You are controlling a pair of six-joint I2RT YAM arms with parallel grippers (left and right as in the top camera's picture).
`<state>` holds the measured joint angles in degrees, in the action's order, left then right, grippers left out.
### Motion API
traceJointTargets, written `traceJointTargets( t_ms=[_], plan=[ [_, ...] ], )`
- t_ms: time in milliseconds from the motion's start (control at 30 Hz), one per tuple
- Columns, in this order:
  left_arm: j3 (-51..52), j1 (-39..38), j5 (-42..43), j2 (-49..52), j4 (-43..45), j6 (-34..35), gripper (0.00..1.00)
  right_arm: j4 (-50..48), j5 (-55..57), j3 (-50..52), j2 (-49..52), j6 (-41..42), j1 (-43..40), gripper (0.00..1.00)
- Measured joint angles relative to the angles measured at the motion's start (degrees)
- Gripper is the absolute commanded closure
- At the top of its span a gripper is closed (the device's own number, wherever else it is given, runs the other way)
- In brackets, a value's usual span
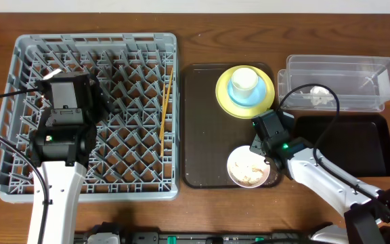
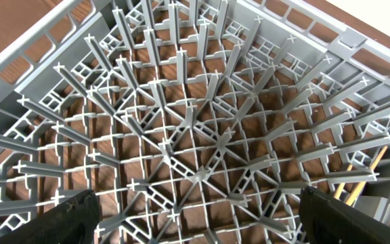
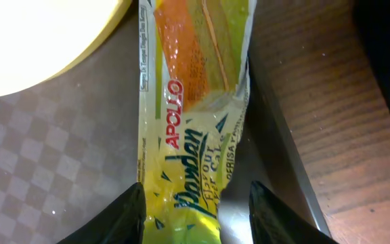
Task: Sort waste into correct bins and load items into the dishwasher rack
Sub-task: 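Carry the wrapper into the clear plastic bin and release it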
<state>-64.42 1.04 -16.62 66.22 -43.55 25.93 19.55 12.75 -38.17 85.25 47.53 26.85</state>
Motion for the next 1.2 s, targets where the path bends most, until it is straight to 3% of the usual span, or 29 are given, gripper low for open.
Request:
traceJointTargets(
  t_ms=[367, 433, 600, 667, 900, 1200],
  plan=[
    [0.0, 0.0, 0.0, 0.0, 0.0, 0.0, 0.05, -4.1, 2.1, 0.1, 3.6, 0.1, -0.2, 0.54],
    [0.0, 0.0, 0.0, 0.0, 0.0, 0.0, 0.05, -4.6, 2.4, 0.1, 4.1, 0.1, -0.2, 0.61],
    [0.0, 0.0, 0.0, 0.0, 0.0, 0.0, 0.05, -4.7, 2.6, 0.1, 4.6, 0.1, -0.3, 0.92],
    [0.0, 0.0, 0.0, 0.0, 0.0, 0.0, 0.05, -4.4, 2.7, 0.1, 4.5, 0.2, -0.3, 0.99],
    [0.0, 0.0, 0.0, 0.0, 0.0, 0.0, 0.05, 1.1, 1.8, -2.4, -1.9, -0.5, -2.3, 0.99],
    [0.0, 0.0, 0.0, 0.0, 0.0, 0.0, 0.05, 19.9, -3.2, -20.9, -8.0, -8.4, -11.0, 0.99]
  ],
)
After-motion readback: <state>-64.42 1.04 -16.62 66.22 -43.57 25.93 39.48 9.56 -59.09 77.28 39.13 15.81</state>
